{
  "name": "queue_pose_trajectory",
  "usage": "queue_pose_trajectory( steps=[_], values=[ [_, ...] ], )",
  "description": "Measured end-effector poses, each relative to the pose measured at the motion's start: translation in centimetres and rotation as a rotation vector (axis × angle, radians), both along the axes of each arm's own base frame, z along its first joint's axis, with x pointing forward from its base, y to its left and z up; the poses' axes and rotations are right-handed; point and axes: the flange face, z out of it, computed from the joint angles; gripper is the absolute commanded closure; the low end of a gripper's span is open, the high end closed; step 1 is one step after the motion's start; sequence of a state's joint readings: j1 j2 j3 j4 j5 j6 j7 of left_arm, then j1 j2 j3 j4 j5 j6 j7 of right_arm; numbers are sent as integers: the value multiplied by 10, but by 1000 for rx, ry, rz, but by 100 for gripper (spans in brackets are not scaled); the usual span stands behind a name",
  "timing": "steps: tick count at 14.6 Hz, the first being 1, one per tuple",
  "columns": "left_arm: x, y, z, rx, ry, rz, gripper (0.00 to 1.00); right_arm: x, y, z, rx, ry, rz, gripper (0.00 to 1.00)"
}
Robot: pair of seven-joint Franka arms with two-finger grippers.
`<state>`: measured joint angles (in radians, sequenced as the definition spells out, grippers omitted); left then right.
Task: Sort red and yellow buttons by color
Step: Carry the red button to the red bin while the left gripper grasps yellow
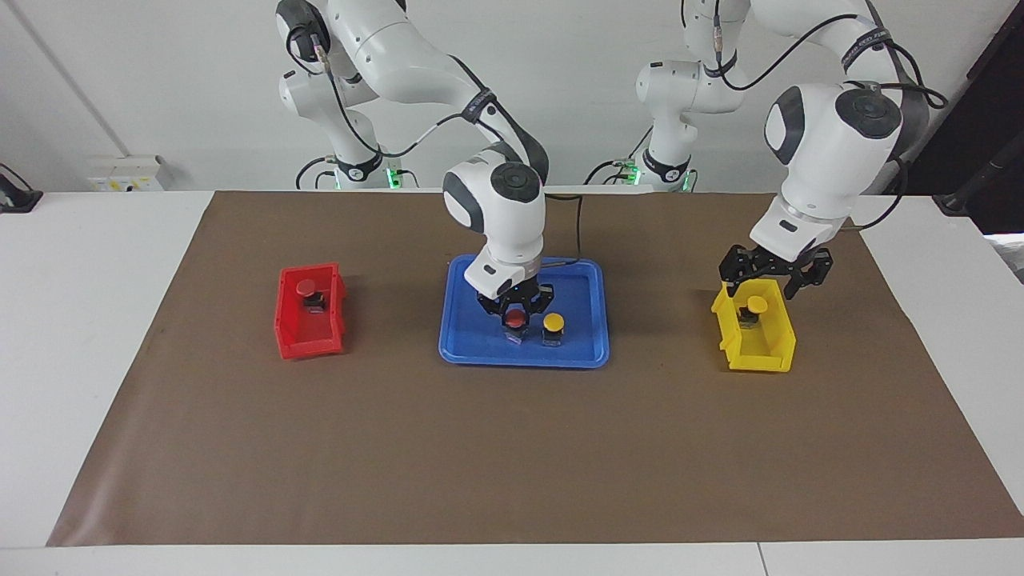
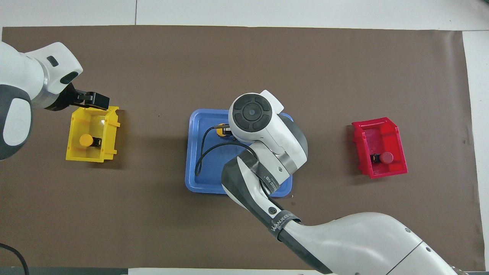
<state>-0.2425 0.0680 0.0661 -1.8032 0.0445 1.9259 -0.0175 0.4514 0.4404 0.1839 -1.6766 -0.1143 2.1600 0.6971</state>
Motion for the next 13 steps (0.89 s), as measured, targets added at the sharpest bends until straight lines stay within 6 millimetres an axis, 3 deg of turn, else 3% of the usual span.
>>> queue_pose_trajectory(
  steps=[2, 3, 5, 7, 8, 10, 13],
  values=[
    [-2, -15, -7, -9, -10, 35, 0, 8, -13, 11, -9, -14, 17, 78],
    [-4, -31, -11, -14, -19, 49, 0, 15, -31, 24, -24, -14, 38, 78],
    [-9, -78, -25, -31, -37, 63, 0, 32, -94, 63, -62, 4, 79, 78],
    [-19, -145, -55, -55, -54, 93, 0, 38, -174, 101, -98, 32, 153, 78],
    [-26, -176, -71, -63, -57, 102, 0, 35, -209, 111, -106, 41, 183, 78],
    [-40, -224, -98, -78, -63, 108, 0, 26, -273, 113, -98, 69, 225, 78],
    [-58, -263, -119, -88, -53, 104, 0, 20, -352, 91, -76, 70, 275, 78]
  ],
)
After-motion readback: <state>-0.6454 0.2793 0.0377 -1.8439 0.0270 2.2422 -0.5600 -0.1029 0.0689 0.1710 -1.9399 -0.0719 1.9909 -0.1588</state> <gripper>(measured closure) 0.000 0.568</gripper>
